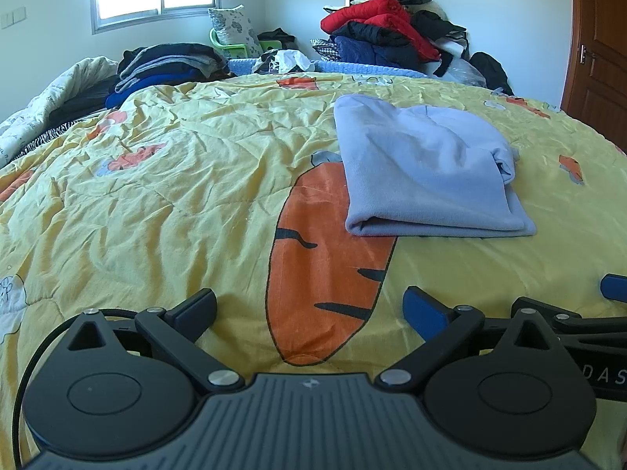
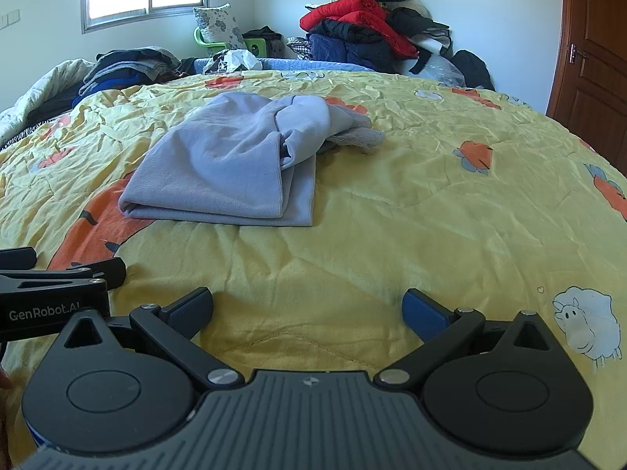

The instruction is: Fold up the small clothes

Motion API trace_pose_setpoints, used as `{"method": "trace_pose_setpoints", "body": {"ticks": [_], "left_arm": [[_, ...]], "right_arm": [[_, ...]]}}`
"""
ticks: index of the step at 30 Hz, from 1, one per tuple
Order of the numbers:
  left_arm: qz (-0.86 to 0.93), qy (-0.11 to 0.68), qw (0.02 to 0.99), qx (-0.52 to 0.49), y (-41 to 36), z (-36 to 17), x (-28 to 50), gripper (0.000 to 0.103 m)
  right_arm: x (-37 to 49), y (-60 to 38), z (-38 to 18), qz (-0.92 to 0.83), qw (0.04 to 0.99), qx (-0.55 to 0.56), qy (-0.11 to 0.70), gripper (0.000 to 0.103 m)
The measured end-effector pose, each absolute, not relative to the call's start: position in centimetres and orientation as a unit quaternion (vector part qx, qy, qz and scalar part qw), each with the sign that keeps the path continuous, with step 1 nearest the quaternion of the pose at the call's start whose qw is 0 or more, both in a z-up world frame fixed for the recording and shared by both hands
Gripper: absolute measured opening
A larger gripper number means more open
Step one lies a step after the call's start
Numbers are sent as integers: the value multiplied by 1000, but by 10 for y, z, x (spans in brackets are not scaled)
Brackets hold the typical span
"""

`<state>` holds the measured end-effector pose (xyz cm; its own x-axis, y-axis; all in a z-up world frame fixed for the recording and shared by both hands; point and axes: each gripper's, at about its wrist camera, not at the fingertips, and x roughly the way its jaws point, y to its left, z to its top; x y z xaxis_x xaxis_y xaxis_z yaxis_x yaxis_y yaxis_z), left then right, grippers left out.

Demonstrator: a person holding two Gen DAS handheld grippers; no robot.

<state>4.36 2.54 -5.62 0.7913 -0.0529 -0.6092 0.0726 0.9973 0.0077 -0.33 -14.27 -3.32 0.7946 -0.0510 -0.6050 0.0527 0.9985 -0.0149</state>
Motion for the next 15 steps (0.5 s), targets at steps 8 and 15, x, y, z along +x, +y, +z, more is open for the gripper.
{"method": "trace_pose_setpoints", "body": {"ticks": [8,15], "left_arm": [[-31,322,946,15,27,-57,43,103],[-32,322,946,15,27,-57,44,103]], "right_arm": [[-3,-142,-33,-27,947,1,319,103],[-3,-142,-33,-27,947,1,319,103]]}}
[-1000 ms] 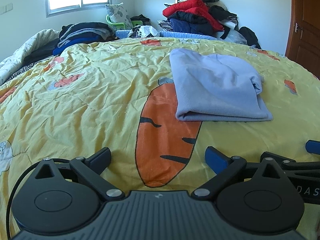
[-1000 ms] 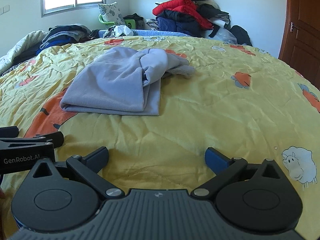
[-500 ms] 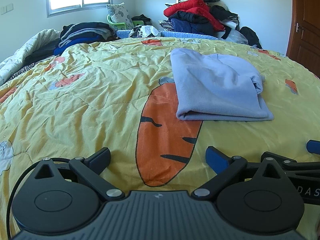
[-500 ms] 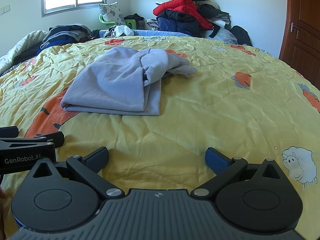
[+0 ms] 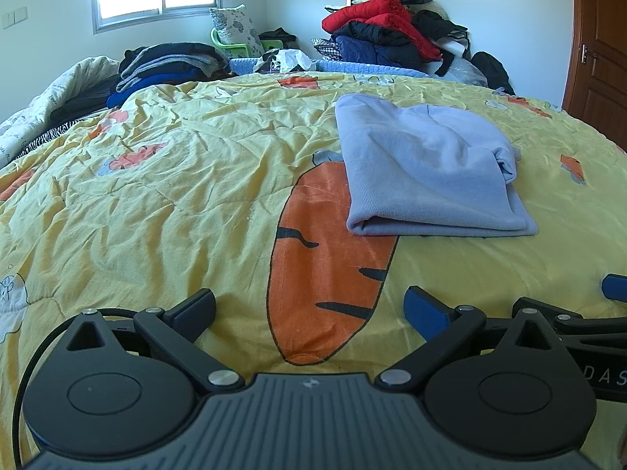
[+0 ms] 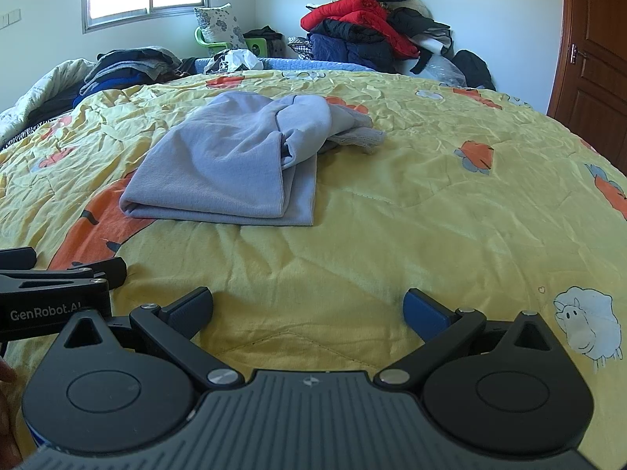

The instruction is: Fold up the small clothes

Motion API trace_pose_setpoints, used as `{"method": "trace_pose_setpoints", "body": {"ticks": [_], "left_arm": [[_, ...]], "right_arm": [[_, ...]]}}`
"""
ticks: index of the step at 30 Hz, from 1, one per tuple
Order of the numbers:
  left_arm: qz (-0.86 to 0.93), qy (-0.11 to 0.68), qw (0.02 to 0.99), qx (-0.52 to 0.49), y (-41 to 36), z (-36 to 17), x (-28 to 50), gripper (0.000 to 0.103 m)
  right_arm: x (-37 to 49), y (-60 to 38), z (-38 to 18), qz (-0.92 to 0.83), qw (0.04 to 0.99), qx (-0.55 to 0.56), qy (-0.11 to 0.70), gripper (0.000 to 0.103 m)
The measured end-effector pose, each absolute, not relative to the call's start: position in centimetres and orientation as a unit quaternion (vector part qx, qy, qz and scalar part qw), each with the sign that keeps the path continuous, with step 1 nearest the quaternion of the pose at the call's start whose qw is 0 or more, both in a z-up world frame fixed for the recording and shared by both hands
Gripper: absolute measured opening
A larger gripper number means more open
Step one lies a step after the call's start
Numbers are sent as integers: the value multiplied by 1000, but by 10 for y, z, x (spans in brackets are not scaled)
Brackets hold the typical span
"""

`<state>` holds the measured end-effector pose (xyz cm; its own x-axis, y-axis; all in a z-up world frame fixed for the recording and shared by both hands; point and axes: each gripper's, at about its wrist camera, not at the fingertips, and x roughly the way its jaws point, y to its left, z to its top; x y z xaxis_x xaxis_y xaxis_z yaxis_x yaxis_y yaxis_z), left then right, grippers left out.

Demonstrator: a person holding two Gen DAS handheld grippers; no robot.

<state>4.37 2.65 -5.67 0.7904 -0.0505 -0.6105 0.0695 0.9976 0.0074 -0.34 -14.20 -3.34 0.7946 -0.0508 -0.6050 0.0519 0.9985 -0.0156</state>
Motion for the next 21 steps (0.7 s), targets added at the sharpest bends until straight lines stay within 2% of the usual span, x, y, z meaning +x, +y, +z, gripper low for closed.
{"method": "trace_pose_setpoints", "body": {"ticks": [21], "left_arm": [[-12,312,949,33,35,-53,27,103]], "right_arm": [[-15,-148,-27,-33,950,20,309,102]]}}
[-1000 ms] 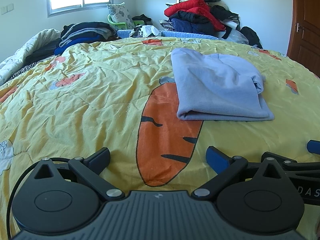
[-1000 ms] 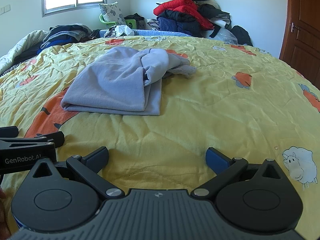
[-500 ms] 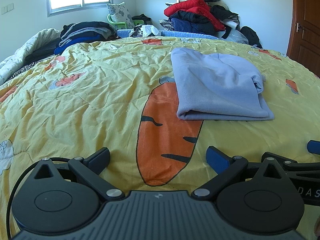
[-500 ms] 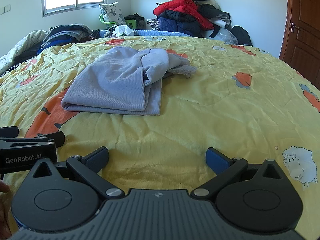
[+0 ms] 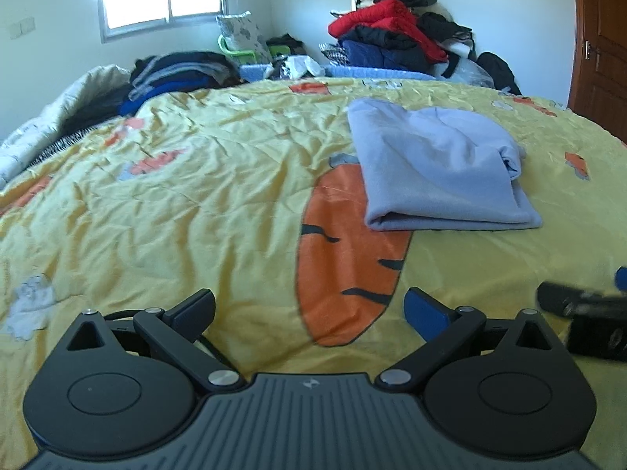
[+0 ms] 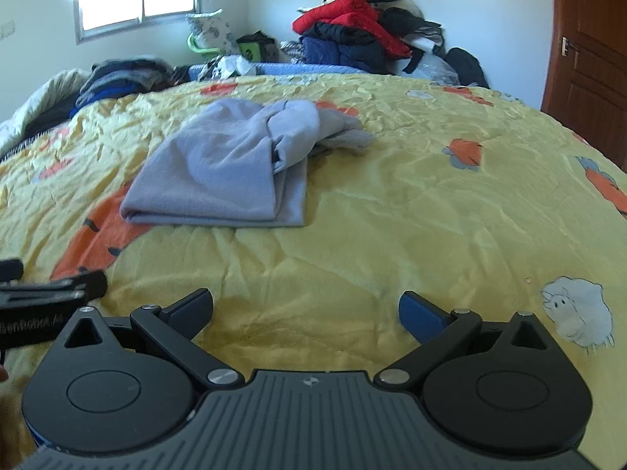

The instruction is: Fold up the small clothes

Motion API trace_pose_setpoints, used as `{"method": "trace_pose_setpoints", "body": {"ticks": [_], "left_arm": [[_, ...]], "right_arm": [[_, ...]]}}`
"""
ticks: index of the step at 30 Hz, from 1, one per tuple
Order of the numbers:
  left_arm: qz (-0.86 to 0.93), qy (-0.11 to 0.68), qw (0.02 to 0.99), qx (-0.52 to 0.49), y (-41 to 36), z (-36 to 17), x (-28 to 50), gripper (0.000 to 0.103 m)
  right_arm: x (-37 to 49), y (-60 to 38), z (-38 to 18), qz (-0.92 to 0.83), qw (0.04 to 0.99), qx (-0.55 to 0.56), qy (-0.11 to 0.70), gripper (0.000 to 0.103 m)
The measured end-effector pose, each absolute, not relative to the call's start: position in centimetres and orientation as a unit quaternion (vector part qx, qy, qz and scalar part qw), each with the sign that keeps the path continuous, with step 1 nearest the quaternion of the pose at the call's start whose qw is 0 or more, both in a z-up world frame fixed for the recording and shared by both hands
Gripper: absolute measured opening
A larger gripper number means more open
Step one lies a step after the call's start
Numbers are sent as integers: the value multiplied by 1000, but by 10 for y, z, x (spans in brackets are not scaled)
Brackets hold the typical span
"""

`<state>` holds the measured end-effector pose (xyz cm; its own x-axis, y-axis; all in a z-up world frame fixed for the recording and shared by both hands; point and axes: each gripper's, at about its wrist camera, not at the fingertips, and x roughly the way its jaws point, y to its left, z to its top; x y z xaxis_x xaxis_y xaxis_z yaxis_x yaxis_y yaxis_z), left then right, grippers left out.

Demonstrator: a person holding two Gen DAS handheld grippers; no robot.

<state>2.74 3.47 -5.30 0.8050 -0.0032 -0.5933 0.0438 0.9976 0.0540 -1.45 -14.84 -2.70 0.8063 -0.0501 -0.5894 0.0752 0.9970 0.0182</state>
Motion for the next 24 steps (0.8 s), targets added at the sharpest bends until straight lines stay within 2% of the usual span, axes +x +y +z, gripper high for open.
{"method": "trace_pose_setpoints", "body": {"ticks": [24], "left_arm": [[-9,324,946,5,40,-56,32,103]], "right_arm": [[1,-156,-34,-45,947,7,319,103]]}}
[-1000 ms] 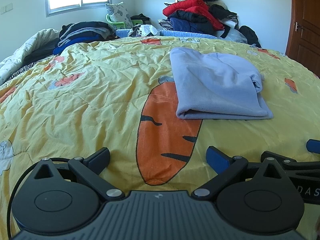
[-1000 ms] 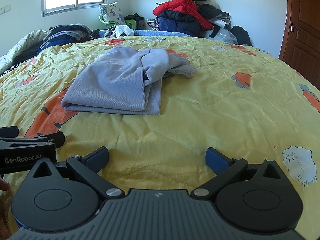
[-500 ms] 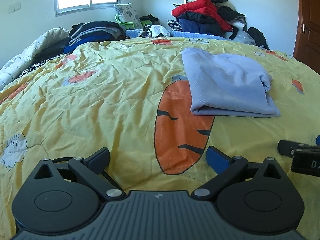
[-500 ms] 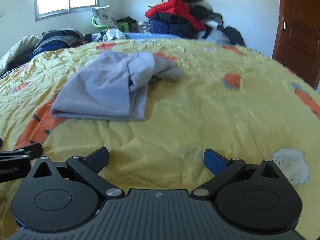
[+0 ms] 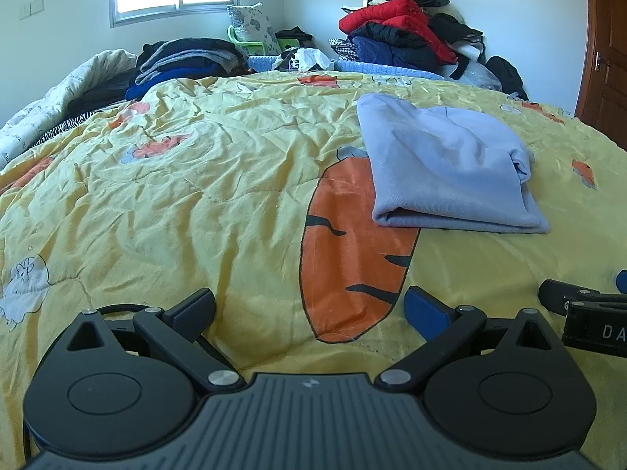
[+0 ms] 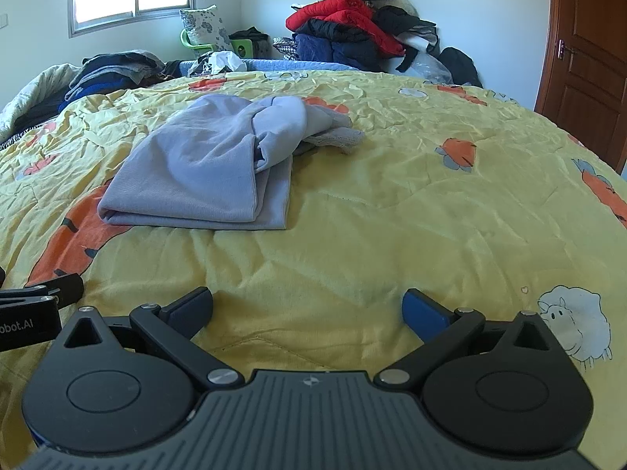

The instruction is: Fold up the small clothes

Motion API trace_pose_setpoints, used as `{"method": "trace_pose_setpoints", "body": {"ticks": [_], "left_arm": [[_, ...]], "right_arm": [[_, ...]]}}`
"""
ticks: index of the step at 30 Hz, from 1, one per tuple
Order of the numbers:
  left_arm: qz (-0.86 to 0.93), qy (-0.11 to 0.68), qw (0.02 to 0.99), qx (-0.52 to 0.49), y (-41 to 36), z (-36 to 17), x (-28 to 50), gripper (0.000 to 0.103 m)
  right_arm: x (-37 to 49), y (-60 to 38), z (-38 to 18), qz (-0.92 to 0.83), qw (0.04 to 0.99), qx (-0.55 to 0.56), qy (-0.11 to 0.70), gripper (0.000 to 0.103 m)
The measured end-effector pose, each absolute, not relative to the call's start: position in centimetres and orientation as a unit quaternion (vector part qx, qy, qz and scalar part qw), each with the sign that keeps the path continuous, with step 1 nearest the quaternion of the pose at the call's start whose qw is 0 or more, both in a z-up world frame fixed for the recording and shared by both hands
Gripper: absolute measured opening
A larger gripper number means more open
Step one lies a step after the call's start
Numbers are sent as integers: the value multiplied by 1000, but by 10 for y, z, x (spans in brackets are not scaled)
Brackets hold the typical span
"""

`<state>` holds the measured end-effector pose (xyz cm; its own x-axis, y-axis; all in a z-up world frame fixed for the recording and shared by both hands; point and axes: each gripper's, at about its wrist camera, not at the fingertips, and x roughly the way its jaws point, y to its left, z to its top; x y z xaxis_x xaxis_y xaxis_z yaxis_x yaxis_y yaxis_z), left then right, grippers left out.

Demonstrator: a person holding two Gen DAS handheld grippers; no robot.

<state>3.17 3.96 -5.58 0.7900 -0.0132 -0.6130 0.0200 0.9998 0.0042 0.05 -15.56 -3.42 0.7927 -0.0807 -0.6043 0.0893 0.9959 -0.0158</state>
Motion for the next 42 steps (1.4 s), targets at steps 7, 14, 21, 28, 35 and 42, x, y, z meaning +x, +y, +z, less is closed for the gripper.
{"method": "trace_pose_setpoints", "body": {"ticks": [7,14,21,28,35,42], "left_arm": [[-9,324,946,6,39,-56,32,103],[-9,324,946,6,39,-56,32,103],[-9,324,946,5,40,-56,31,103],[-9,324,946,5,39,-56,32,103],[-9,324,946,5,39,-56,31,103],[-9,324,946,5,38,-56,32,103]], "right_arm": [[1,-156,-34,-45,947,7,319,103],[1,-155,-34,-44,947,7,319,103],[1,-156,-34,-44,947,7,319,103],[1,-156,-34,-44,947,7,319,103],[1,-156,-34,-44,947,8,318,103],[0,-153,-34,-41,947,2,319,103]]}}
